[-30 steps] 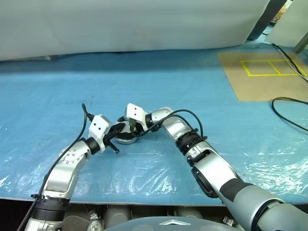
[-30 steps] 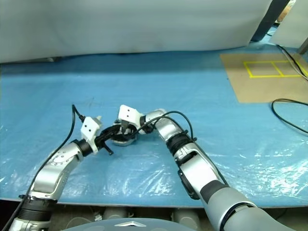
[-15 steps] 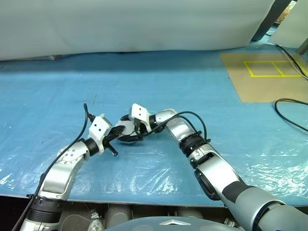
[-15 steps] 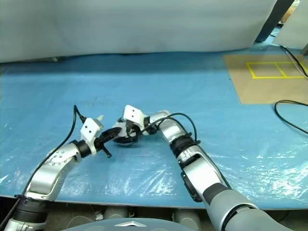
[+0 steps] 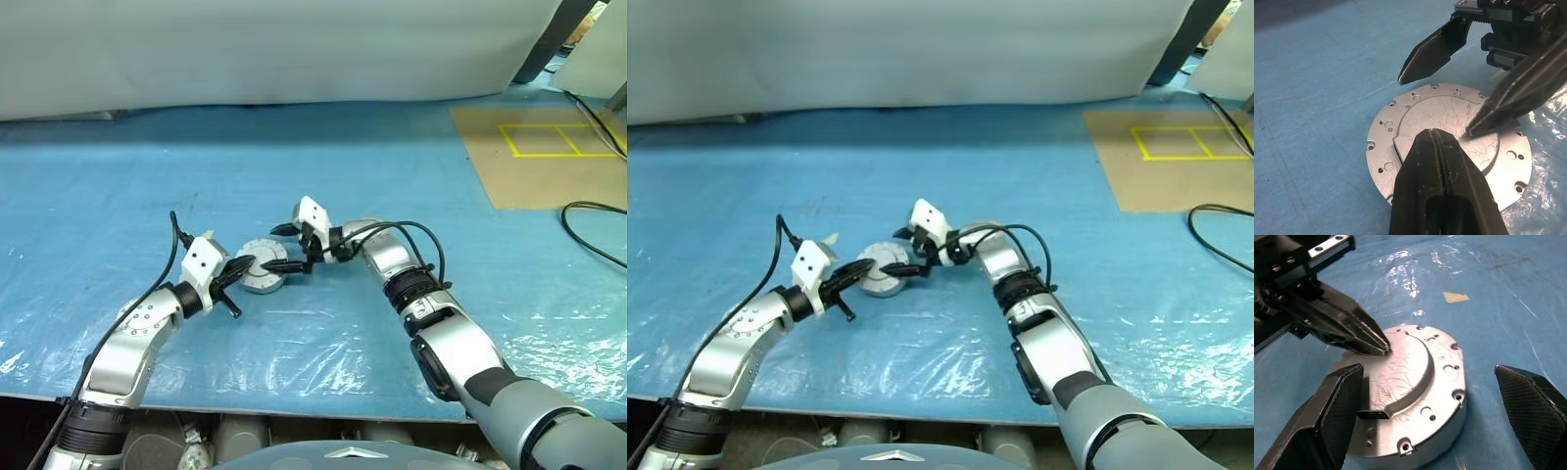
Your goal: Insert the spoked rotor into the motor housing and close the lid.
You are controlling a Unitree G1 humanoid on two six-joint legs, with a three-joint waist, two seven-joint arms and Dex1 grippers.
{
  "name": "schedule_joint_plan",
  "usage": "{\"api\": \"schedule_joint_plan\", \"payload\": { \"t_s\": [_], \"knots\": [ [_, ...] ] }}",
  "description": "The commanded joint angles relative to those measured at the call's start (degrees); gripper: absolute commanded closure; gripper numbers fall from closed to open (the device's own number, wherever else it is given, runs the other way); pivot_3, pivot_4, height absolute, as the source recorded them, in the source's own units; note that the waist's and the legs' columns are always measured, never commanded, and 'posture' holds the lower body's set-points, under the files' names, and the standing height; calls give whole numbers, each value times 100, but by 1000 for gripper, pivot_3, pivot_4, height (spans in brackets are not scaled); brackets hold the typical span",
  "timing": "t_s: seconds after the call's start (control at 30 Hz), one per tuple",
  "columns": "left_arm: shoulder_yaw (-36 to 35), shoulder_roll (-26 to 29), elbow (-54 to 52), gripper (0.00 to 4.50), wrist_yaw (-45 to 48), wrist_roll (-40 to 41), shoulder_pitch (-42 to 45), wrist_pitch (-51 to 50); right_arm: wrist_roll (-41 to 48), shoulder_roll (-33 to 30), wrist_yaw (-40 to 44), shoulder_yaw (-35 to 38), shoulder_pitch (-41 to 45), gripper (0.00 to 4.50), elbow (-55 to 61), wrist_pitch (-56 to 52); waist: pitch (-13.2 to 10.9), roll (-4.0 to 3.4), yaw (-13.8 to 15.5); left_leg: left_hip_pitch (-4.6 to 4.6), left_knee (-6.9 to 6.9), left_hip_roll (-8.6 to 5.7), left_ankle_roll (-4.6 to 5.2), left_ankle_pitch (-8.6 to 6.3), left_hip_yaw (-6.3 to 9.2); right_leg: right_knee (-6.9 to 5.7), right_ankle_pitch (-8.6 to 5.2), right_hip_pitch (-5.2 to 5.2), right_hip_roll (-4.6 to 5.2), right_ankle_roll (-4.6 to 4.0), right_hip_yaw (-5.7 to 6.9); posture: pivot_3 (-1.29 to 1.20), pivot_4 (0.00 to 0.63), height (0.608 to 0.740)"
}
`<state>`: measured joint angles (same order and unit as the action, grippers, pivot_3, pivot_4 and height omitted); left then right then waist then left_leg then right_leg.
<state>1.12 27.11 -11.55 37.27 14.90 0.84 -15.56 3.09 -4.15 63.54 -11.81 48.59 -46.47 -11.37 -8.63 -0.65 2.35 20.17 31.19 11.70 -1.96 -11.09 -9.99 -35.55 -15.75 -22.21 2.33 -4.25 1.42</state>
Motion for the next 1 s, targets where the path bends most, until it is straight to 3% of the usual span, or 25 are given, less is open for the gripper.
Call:
{"api": "schedule_joint_plan", "payload": {
  "t_s": [0.03, 0.2, 0.53, 0.73, 0.83, 1.0],
  "knots": [
    [128, 19, 233, 4500, 22, -104, -189, -143, 425, 15, -3, 170, -115, 19, 422, -1712, 0, 0, 5, 0, 0, 0, 0, 0, 0, 0, 0, 0, 0, 0, 0, 0, 150, 740],
    [117, 23, 245, 4500, 14, -111, -219, -116, 851, 53, -268, 320, -197, 19, 851, -3655, 0, 1, 11, 2, -2, -1, -18, 10, 1, 2, 1, -1, -1, 2, 0, 0, 150, 740],
    [103, 18, 210, 4500, -25, -112, -263, -100, 1486, 337, -957, 552, 6, 19, 824, -6012, 1, 1, 20, -12, -9, -2, -26, 12, 1, 8, -1, 11, 0, 1, 0, 0, 150, 740],
    [45, 47, 226, 4500, -8, -118, -251, -79, 2053, 1227, -1920, 1777, 93, 19, 651, -7163, 2, 3, -57, -14, -18, 11, -50, 2, 2, 6, 8, 10, -20, 15, -2, 0, 150, 740],
    [20, 58, 216, 4500, -11, -127, -256, -67, 2190, 1490, -2631, 2707, 237, 653, 215, -6980, 0, -2, -20, -17, -23, 15, -59, -1, 2, 1, 7, 1, -24, 14, -1, 0, 150, 740],
    [-59, 114, 180, 4500, -9, -116, -341, -46, 2520, 1416, -3413, 3507, 553, 2364, -370, -6519, 0, -2, 28, -16, -19, -1, -60, 0, 2, 5, 2, 2, -5, 7, 0, 0, 150, 740]
  ]
}}
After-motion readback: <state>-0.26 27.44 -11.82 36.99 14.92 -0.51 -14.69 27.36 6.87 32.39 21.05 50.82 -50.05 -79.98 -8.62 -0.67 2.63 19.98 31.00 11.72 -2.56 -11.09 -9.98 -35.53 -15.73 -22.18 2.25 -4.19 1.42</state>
